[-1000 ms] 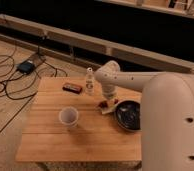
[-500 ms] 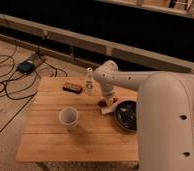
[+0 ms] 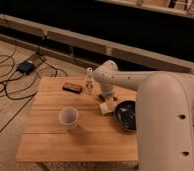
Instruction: Place the pepper on the white sponge
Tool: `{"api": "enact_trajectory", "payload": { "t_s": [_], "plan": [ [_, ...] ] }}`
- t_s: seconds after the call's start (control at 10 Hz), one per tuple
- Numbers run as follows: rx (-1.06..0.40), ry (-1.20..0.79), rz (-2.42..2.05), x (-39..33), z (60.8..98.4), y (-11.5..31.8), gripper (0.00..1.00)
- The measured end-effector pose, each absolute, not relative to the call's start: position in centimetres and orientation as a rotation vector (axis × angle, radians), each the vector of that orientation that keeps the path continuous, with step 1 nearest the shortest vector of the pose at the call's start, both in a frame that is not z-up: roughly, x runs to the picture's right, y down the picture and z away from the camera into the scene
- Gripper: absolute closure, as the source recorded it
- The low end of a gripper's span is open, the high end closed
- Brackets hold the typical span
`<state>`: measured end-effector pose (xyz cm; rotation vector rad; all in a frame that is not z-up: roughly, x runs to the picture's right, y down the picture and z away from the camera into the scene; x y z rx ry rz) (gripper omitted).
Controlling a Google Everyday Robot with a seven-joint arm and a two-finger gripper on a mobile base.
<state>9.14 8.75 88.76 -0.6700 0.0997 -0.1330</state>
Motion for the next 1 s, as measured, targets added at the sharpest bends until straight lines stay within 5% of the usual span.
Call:
{"api": "enact_trajectory", "payload": {
  "t_s": [1.0],
  "plan": [
    [-0.614, 0.107, -0.145, 8.8, 87.4, 6.2, 0.33]
  ]
}}
